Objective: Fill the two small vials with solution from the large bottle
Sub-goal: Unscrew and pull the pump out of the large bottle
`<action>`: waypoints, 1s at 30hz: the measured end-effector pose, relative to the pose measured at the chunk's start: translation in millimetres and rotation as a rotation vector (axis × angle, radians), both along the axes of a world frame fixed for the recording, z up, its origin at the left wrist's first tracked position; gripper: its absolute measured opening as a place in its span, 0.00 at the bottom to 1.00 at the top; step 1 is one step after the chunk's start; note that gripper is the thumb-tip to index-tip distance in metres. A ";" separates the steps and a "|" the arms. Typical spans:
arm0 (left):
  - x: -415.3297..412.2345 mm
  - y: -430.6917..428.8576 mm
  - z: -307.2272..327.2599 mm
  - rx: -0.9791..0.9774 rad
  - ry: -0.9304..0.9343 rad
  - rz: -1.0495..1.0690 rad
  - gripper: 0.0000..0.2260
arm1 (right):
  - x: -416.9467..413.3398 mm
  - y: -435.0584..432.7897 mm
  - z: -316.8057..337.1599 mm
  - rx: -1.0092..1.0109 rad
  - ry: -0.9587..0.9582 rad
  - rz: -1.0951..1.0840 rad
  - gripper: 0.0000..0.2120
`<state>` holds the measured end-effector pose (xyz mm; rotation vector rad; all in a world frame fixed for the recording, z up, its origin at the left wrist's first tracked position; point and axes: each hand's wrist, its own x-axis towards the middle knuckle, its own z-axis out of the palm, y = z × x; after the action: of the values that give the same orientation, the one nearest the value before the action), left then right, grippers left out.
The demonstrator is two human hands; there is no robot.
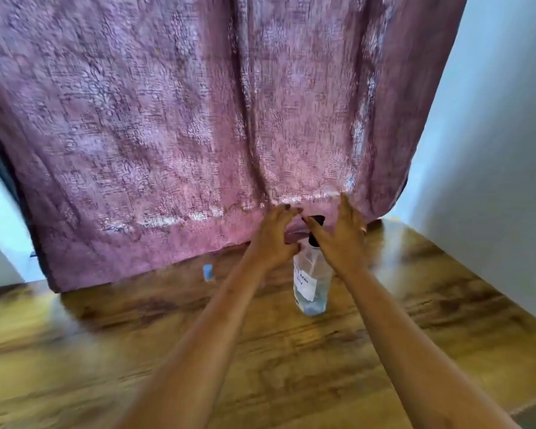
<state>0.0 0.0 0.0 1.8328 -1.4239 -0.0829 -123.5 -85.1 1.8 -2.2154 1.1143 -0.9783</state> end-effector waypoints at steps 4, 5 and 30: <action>-9.3 -6.7 -23.8 0.038 0.151 -0.083 0.38 | -9.4 -2.8 -39.1 0.146 -0.002 0.031 0.40; -10.5 -8.5 -30.5 0.045 0.189 -0.114 0.42 | -10.2 -4.5 -46.6 0.187 -0.021 0.056 0.37; -75.2 -50.3 -55.2 0.001 0.365 0.359 0.33 | -8.7 -48.9 -44.8 0.098 -0.162 0.330 0.17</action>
<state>-75.2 -50.3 -55.2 1.9279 -0.8338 -0.2230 -132.2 -134.0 -43.0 -2.1107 0.6824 -0.9195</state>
